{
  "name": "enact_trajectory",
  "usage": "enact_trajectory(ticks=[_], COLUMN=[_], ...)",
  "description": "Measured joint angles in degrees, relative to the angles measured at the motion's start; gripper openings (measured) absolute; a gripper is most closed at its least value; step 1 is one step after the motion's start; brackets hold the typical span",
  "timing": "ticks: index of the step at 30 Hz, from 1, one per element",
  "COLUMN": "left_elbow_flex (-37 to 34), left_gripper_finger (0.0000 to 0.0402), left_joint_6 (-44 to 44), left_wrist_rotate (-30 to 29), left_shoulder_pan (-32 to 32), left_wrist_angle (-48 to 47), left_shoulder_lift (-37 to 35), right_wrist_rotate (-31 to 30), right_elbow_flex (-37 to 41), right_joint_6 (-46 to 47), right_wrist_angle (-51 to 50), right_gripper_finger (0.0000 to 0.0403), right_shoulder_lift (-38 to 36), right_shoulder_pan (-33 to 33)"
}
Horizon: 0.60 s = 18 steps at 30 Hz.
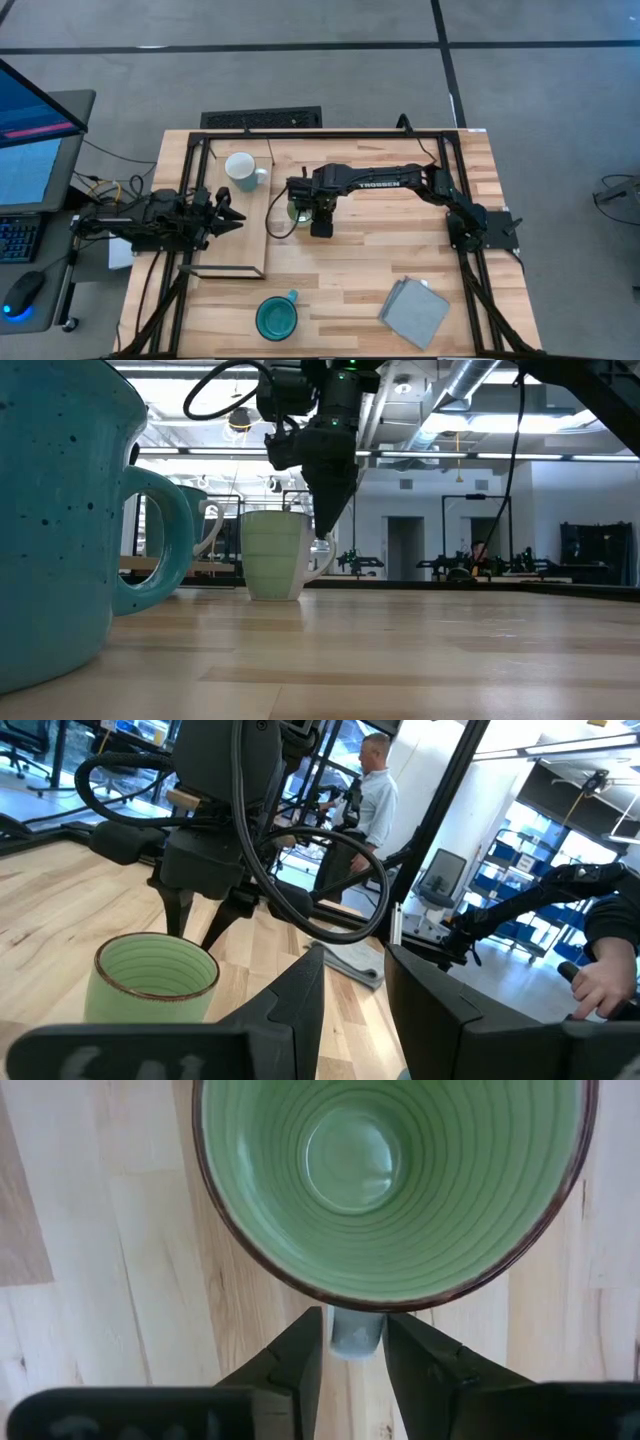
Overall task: Stack small to large cups/mugs on shelf
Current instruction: Put the green mug on the shelf
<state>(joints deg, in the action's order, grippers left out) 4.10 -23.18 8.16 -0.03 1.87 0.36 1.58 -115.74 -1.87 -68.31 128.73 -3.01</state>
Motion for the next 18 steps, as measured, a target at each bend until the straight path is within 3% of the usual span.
enact_trajectory(ticks=[7, 18], left_elbow_flex=[0.0, 0.0], left_gripper_finger=[0.0098, 0.0098], left_joint_6=[0.0, 0.0], left_wrist_rotate=[-0.1, -4.0], left_shoulder_pan=[0.0, 0.0], left_wrist_angle=[0.0, 0.0], left_shoulder_lift=[0.0, 0.0], right_wrist_rotate=[4.3, 4.2], right_elbow_flex=[4.8, 5.0], right_joint_6=[3.3, 1.5], right_wrist_angle=[2.5, 2.9], right_gripper_finger=[0.0128, 0.0128], right_shoulder_lift=[0.2, 0.1], right_shoulder_pan=[-0.5, -1.4])
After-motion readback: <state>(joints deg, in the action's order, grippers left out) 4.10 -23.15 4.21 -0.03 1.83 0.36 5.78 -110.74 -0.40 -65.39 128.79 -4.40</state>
